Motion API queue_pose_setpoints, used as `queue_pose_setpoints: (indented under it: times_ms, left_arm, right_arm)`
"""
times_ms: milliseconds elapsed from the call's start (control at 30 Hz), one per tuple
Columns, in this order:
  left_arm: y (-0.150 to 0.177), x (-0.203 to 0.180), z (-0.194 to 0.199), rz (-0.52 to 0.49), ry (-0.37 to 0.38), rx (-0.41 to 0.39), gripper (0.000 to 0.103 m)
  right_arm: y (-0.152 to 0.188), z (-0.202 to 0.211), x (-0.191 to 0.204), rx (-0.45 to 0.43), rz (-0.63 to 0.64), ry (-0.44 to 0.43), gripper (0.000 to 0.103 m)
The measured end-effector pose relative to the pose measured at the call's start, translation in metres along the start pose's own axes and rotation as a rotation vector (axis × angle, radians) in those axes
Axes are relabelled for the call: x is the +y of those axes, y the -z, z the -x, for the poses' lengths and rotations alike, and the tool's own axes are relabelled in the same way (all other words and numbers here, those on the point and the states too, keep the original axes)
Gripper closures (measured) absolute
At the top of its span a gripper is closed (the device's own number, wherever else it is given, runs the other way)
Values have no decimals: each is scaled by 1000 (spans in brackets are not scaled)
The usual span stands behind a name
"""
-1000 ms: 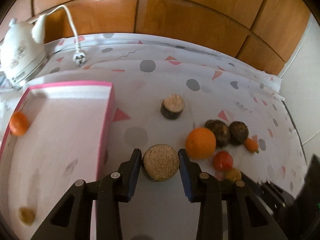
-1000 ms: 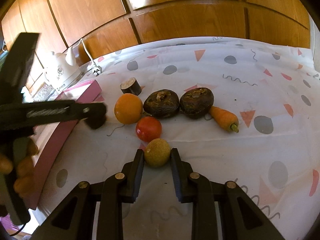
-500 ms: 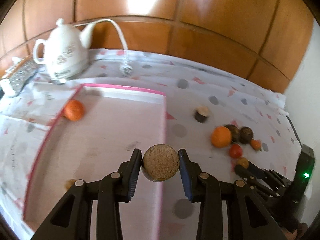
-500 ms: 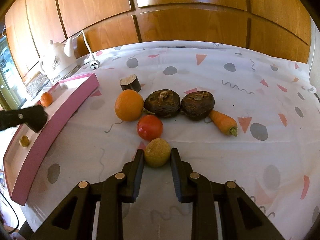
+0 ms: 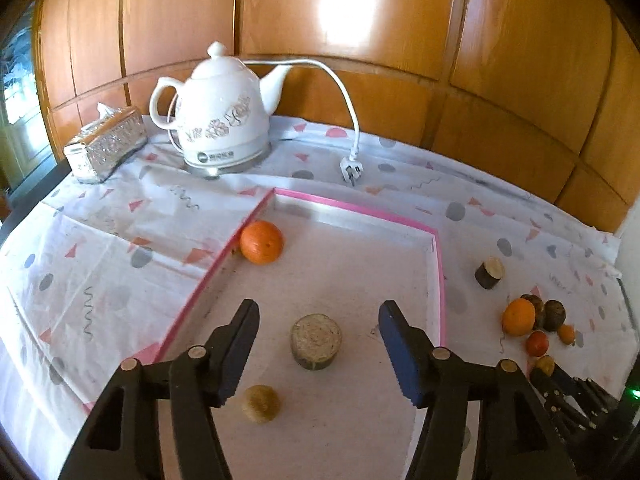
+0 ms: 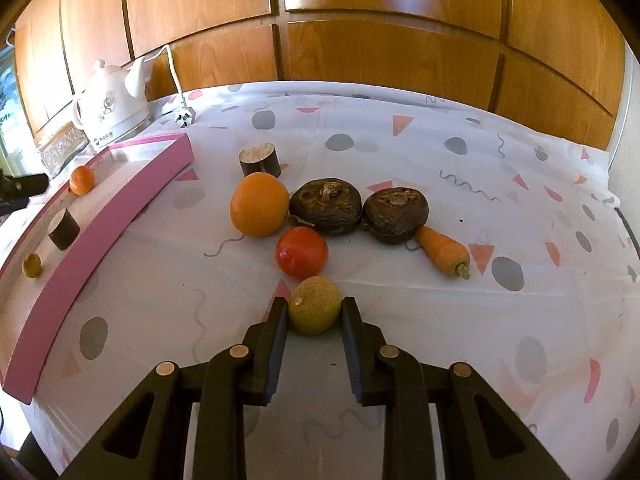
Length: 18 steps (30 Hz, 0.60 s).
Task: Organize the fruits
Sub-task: 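Carry the log slice into the pink tray and open the left tool, then lower the yellow fruit into the pink tray and open the right tool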
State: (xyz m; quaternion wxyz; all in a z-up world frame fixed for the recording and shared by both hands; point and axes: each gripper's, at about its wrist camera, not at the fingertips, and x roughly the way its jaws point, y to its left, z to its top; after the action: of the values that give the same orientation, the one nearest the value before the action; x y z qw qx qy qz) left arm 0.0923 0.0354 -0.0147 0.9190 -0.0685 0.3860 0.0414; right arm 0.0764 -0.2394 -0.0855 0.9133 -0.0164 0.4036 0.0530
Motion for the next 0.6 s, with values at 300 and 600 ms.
queue_pose_setpoints:
  times_ms: [300,600]
  left_arm:
    - [10,10,18,13,10,-10,40]
    - [29,21,25,13,-13,-3,40]
  right_arm:
    - [0,0,4,1,20,26,77]
    - [-1,3,12,14,51,68,77]
